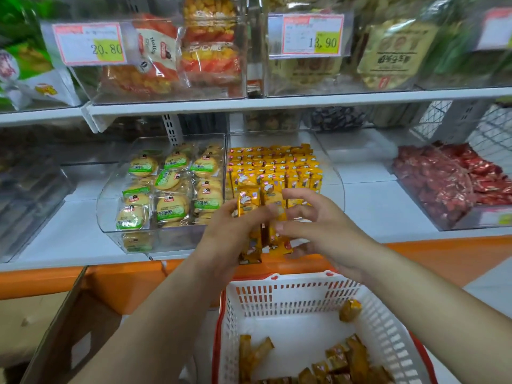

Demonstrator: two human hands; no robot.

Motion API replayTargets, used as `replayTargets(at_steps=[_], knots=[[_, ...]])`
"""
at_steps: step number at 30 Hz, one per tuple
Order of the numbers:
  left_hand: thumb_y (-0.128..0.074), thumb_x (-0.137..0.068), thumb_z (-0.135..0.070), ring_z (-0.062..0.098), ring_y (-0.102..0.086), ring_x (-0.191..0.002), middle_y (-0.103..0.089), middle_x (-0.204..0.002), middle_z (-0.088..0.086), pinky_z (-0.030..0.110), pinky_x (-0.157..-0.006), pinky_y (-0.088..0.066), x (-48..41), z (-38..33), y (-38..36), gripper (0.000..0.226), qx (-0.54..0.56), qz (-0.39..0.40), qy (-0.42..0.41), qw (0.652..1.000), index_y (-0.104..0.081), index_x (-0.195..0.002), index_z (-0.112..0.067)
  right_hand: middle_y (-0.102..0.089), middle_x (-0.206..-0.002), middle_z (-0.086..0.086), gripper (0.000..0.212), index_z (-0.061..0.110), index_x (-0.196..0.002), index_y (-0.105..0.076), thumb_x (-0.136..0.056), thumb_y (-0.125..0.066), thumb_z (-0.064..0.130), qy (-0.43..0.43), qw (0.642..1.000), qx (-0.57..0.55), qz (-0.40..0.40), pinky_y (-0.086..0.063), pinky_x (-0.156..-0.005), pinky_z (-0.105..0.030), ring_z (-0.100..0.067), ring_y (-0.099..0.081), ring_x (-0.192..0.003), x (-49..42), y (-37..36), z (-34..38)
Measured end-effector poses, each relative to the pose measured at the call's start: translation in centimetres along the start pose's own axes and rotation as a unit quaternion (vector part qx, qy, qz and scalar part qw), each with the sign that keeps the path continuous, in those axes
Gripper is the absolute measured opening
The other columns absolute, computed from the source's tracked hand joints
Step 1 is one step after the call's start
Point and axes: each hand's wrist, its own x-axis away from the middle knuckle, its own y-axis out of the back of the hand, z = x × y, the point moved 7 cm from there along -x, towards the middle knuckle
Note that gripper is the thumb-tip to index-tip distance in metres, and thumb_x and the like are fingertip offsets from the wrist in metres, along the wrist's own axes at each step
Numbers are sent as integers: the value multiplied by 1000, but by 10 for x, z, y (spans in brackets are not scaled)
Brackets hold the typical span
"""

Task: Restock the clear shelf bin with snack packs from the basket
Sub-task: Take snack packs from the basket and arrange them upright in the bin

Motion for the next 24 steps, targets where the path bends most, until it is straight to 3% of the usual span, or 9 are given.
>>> replayTargets(at_steps=[3, 6, 11, 14, 18, 22, 24], knots=[[-87, -66, -29, 27, -79, -84, -80, -99, 13, 33, -64, -63, -2, -7, 12, 55, -15, -38, -8, 999, -67, -114, -10, -68, -103, -16, 28, 27, -108, -74, -88, -68, 8, -7, 998, -51, -31, -55, -58, -35, -21, -69, -78, 1, 18, -5], [-86, -76, -29, 22, -79, -80, -80, -93, 10, 32, -64, -61, -3, -13, 31, 47, -56, -59, -14, 997, -67, -115, -11, -69, -95, -9, 22, 22, -105, -75, -87, -70, 10, 4, 994, -5, -105, -51, -54, -31, -16, -66, -73, -4, 47, -9], [-85, -80, -32, 19, -76, -71, -80, -88, 8, 31, -64, -59, -2, -17, 56, 35, -91, -78, -15, 993, -71, -108, -17, -68, -93, -19, 51, 12, -124, -60, -78, -83, 17, 75, 974, 162, -139, -51, -64, -28, -21, -64, -76, -38, 60, 1], [-84, -81, -28, 22, -76, -73, -80, -91, 12, 31, -65, -59, 0, -20, 66, 29, -69, -86, -15, 994, -74, -103, -12, -66, -85, -3, 46, 27, -113, -57, -76, -85, 22, 128, 942, 280, -135, -49, -65, -26, -14, -64, -69, -75, 41, 15], [-83, -83, -25, 19, -74, -66, -80, -87, 12, 27, -57, -56, 0, -22, 74, 28, -55, -91, -13, 994, -73, -103, -9, -66, -88, 12, 42, 35, -108, -60, -74, -86, 30, 176, 892, 399, -118, -44, -61, -22, -3, -63, -68, -130, 13, 29], [-82, -83, -26, 17, -73, -64, -80, -86, 11, 25, -56, -55, 2, -25, 78, 25, -36, -88, -11, 995, -74, -100, -10, -61, -126, -5, 52, 24, -126, -63, -79, -81, 38, 155, 792, 585, -80, -47, -90, -35, -26, -58, -112, -179, -1, 17], [-82, -84, -26, 16, -72, -61, -80, -85, 12, 24, -54, -55, 3, -26, 80, 20, -29, -88, -14, 996, -75, -95, -11, -53, -131, -7, 56, 25, -131, -60, -81, -79, 39, 128, 758, 635, -75, -47, -94, -40, -30, -55, -119, -193, -2, 7]])
